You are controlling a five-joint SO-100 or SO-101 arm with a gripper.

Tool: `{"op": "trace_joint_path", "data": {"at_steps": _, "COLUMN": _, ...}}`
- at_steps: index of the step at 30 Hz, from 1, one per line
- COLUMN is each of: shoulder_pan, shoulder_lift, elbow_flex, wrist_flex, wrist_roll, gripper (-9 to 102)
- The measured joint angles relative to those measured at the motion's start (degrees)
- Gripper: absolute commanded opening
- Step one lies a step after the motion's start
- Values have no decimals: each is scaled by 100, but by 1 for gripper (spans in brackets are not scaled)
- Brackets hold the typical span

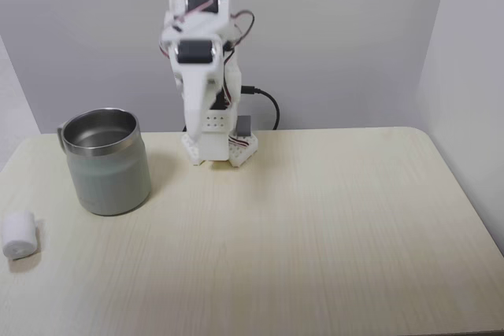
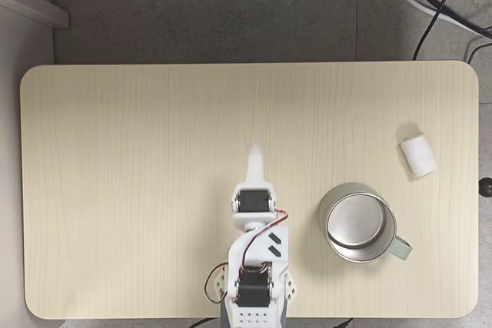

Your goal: Grasp a dressing and put it in the cup.

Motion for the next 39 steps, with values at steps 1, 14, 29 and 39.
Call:
{"op": "trace_joint_path", "data": {"at_steps": 1, "shoulder_pan": 18, "shoulder_lift": 176, "elbow_flex": 220, "wrist_flex": 53, "wrist_roll": 9, "gripper": 3}}
{"op": "trace_joint_path", "data": {"at_steps": 14, "shoulder_pan": 1854, "shoulder_lift": 2944, "elbow_flex": 3023, "wrist_flex": 967, "wrist_roll": 519, "gripper": 14}}
{"op": "trace_joint_path", "data": {"at_steps": 29, "shoulder_pan": 3366, "shoulder_lift": 6961, "elbow_flex": 5361, "wrist_flex": 2259, "wrist_roll": -158, "gripper": 24}}
{"op": "trace_joint_path", "data": {"at_steps": 39, "shoulder_pan": 4280, "shoulder_lift": 8736, "elbow_flex": 5739, "wrist_flex": 1881, "wrist_roll": -844, "gripper": 24}}
